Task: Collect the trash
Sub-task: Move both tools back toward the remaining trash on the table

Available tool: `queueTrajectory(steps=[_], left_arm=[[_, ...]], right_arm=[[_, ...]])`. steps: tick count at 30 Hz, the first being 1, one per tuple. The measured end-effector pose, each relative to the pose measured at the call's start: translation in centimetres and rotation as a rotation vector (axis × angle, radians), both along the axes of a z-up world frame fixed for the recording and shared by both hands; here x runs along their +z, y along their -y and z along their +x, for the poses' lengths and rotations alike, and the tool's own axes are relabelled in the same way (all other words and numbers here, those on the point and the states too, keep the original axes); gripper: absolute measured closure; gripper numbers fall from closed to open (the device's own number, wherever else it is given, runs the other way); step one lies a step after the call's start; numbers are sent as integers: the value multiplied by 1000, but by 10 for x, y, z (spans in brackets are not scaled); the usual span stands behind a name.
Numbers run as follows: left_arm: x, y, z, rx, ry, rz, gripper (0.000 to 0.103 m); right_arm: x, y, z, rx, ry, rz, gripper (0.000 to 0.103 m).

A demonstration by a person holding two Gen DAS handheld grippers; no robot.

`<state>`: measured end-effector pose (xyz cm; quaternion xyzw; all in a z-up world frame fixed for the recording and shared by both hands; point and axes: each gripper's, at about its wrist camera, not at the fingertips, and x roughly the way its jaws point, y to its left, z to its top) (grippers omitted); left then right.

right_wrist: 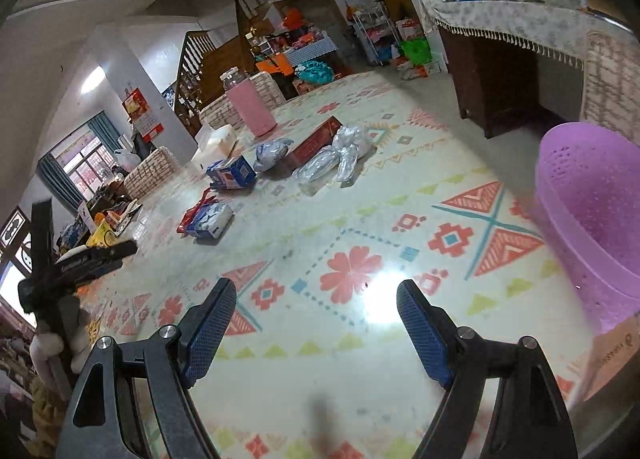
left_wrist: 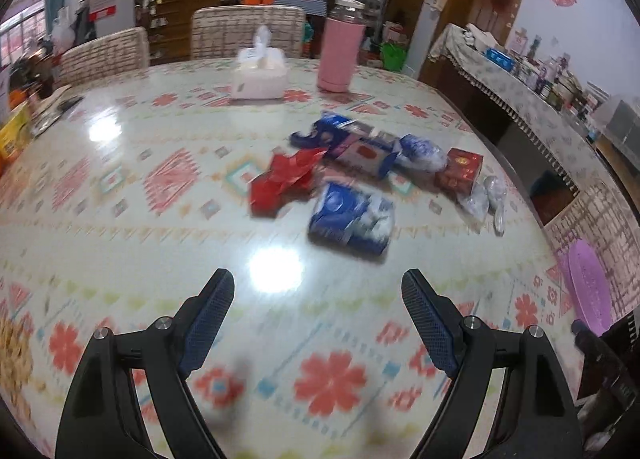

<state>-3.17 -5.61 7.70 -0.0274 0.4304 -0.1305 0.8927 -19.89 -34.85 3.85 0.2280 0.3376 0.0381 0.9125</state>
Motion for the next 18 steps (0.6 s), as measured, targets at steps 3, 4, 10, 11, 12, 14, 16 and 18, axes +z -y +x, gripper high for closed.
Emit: queueTrajectory(steps=[3,4,10,11,12,14,16,18], left_arm=[[-4,16,27,-34,-23,-8,18],[-5,23,39,-53,-36,-16,18],[-16,56,100,-89,-110,-7,18],[-15,60,110,-76,-114,1,18],[-11,63,120,-63,-102,6,18],[-2,69,135,-54,-71,25,18],[3,79,156,-45,-75,51,18],[1,83,177,-22,-107,42,18]], right_arm=[[-8,2,15,5,3,18,17],[-11,2,20,8,2,23,17],[-22,5,46,56,-8,83,16],[-22,5,48,67,-7,88,15],[-23,5,49,78,-12,98,15],[-27,4,52,112,-26,121,15],[-29,5,55,134,-35,147,15],[-32,6,58,145,-42,170,14]])
